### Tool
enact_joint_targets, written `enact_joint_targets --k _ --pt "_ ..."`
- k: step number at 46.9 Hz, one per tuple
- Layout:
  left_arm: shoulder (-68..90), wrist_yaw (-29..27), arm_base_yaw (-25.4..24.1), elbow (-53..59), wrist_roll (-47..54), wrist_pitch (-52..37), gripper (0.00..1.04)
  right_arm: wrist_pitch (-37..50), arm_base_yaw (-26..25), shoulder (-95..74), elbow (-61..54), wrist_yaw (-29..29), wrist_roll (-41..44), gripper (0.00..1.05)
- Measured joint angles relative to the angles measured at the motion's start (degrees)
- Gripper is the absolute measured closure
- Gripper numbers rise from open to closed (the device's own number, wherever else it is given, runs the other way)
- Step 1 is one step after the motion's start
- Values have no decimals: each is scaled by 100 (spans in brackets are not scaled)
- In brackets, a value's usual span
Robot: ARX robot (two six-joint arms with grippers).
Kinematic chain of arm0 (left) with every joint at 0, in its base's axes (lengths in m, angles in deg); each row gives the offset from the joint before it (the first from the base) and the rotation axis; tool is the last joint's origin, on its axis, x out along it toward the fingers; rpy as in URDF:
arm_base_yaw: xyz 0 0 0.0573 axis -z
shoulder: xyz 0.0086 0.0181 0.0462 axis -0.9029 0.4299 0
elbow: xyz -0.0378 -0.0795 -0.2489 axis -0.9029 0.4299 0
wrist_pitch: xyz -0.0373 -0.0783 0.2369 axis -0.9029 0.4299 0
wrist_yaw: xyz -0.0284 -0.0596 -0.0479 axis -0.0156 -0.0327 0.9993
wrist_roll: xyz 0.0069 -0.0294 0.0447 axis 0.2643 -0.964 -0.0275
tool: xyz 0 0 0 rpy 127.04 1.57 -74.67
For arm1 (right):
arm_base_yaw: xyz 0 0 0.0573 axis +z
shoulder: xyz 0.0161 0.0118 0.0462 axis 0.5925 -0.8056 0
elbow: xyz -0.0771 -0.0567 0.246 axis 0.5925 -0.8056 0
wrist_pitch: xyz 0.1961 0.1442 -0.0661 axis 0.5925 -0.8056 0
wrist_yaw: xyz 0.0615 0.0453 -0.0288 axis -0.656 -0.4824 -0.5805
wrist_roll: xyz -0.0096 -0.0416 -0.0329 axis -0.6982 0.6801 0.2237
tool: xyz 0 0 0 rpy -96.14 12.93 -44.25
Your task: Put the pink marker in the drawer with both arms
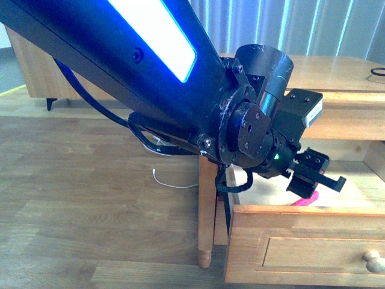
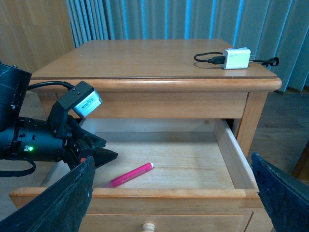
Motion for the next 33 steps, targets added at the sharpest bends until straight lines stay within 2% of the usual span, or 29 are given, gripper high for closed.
enact_joint_targets --k 13,33 --pt "-879 -1097 -227 723 -223 -219 5 0 0 0 0 0 0 8" --pt "-3180 -1725 -778 2830 -286 -1025 6 0 0 0 0 0 0 8"
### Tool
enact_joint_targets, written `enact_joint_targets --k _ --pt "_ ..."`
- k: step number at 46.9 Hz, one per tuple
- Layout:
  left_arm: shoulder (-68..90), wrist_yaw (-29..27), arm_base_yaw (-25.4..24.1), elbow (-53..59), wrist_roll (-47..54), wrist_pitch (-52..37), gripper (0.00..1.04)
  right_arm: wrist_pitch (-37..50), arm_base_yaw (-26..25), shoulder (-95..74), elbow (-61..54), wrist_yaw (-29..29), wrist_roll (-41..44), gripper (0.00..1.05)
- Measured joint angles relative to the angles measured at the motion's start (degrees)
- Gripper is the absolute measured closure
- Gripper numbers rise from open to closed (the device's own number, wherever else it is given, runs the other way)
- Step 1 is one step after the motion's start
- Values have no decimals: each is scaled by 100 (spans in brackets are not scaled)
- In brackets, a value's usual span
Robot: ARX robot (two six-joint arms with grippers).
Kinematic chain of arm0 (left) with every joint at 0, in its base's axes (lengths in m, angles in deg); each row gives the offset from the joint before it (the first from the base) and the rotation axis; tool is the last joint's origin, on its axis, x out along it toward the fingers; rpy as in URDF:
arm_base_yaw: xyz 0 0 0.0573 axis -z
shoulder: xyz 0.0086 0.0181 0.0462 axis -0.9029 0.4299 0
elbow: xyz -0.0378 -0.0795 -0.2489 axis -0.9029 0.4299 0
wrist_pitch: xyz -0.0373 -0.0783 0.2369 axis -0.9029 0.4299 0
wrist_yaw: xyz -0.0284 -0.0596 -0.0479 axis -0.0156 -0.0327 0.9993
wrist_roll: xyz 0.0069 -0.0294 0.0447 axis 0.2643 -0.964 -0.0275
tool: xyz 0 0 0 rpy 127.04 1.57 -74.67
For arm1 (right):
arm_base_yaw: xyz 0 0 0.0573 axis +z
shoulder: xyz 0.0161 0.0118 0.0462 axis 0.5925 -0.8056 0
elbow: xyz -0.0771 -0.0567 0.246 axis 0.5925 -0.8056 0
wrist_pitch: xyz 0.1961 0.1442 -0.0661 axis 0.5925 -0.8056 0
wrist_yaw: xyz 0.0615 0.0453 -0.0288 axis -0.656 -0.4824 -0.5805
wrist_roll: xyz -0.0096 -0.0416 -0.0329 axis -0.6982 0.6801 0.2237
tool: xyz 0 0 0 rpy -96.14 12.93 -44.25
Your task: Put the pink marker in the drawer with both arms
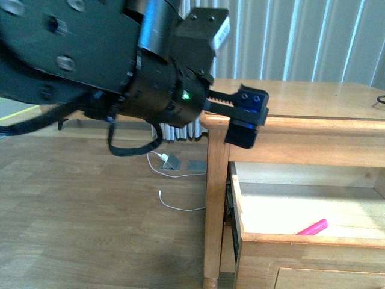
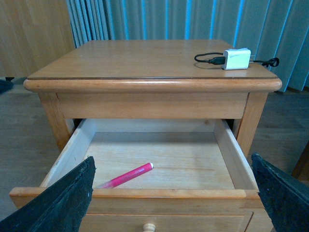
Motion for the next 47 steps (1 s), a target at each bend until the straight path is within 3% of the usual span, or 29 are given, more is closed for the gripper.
enact_joint_targets --k 17,33,37,47 --pt "-2752 -468 -588 1934 -308 -212 6 0 0 0 0 0 0 8" --pt "-6161 -793 -1668 4656 -2234 885 6 0 0 0 0 0 2 8" --pt "-6610 -855 -1947 4918 -2522 1008 6 0 0 0 0 0 2 8" --pt "-6634 -831 -1961 4920 -2618 1008 6 0 0 0 0 0 2 8"
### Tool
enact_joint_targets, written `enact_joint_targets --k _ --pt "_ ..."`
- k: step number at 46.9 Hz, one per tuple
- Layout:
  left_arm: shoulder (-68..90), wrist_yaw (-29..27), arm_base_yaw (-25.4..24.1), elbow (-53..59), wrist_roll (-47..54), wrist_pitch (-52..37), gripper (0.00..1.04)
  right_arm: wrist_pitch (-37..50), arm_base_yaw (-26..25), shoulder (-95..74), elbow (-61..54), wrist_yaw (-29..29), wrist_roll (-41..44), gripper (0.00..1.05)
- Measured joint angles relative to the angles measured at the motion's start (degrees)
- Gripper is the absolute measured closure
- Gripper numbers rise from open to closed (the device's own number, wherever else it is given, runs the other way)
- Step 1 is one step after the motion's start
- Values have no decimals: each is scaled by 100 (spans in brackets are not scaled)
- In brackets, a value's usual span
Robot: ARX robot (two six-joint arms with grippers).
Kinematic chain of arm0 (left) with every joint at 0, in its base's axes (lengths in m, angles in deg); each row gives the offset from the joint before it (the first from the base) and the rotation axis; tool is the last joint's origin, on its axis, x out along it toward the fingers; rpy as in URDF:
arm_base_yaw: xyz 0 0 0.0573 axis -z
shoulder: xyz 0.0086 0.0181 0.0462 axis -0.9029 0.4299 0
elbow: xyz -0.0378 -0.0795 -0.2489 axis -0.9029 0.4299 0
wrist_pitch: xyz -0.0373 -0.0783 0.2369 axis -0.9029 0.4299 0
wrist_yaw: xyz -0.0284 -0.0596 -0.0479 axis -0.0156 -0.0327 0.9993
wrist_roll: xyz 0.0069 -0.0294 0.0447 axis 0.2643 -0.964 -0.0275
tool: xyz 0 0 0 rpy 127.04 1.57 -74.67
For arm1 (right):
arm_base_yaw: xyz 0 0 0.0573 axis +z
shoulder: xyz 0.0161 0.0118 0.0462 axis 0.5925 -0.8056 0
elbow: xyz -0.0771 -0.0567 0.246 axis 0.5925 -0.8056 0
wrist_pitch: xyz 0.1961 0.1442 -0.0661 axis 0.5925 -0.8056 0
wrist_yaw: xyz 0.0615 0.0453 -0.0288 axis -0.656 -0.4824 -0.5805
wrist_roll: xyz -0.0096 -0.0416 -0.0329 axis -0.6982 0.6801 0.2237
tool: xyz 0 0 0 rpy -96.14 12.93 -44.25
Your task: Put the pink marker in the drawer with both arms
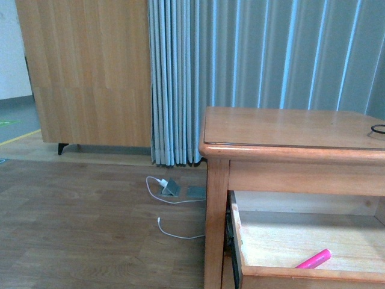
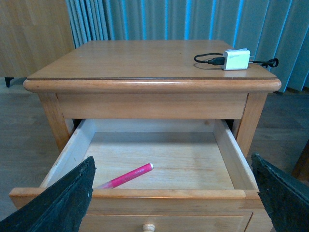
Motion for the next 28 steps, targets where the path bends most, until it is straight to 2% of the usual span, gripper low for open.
enact_joint_targets --k 3,7,13,17,26,28 --pt "-90 389 -116 262 487 -656 16 0 0 0 -2 0 0 8" --pt "-275 564 -232 560 1193 -1099 31 0 0 0 -2 0 -2 8" --pt "-535 750 -393 833 1626 -1128 50 0 0 0 -2 0 0 8" --pt "-721 1211 -787 990 1755 -1099 65 0 0 0 -2 0 0 8" --pt "-1130 1276 -953 1250 1836 -975 100 0 0 0 -2 0 0 8" --pt "-1204 1279 -955 1294 1856 -940 101 0 0 0 -2 0 0 8"
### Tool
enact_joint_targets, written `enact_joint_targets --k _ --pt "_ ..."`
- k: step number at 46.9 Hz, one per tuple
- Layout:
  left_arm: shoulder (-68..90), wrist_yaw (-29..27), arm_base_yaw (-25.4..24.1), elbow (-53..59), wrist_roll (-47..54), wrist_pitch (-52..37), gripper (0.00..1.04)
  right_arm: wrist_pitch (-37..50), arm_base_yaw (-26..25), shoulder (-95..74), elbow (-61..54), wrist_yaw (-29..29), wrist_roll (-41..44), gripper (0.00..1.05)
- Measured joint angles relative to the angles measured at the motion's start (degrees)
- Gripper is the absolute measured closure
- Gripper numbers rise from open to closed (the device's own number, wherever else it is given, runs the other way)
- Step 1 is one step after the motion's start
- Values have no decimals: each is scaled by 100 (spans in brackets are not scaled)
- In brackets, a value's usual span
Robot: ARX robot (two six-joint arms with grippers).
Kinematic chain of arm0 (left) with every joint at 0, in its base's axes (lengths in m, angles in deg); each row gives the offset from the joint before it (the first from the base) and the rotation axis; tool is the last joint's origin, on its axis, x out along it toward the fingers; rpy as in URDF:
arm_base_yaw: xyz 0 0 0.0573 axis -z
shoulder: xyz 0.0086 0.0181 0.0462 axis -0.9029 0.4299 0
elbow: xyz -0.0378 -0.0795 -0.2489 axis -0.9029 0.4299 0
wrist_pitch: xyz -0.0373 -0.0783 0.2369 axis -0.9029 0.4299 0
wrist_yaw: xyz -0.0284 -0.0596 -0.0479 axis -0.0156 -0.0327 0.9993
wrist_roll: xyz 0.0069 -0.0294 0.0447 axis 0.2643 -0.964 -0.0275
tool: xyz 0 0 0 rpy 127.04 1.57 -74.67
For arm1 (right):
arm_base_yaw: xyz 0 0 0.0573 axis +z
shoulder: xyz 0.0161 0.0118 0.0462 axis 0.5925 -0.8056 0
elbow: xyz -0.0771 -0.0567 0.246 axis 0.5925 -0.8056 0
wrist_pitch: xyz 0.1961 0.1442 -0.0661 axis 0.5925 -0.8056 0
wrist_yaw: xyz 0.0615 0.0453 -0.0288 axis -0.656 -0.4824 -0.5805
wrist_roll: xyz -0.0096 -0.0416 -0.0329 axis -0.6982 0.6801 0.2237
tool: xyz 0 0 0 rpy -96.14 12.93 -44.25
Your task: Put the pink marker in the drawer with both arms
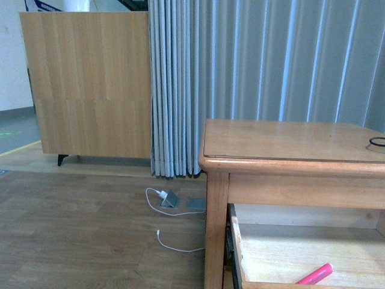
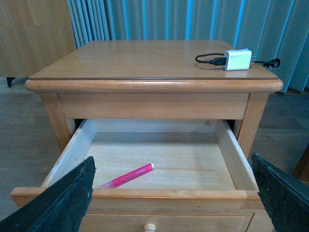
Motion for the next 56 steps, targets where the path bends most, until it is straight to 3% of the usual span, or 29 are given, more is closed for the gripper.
enact_joint_targets --k 36,41,53,56 --pt "-1261 -2 -4 382 24 726 101 0 0 0 -2 0 0 8" --pt "-1976 2 -4 380 24 1631 101 0 0 0 -2 2 0 8" --pt "-2240 2 -4 380 24 1744 101 0 0 2 -2 0 0 8" --pt "-2243 0 -4 380 22 1744 91 -621 -17 -52 173 -114 -247 8"
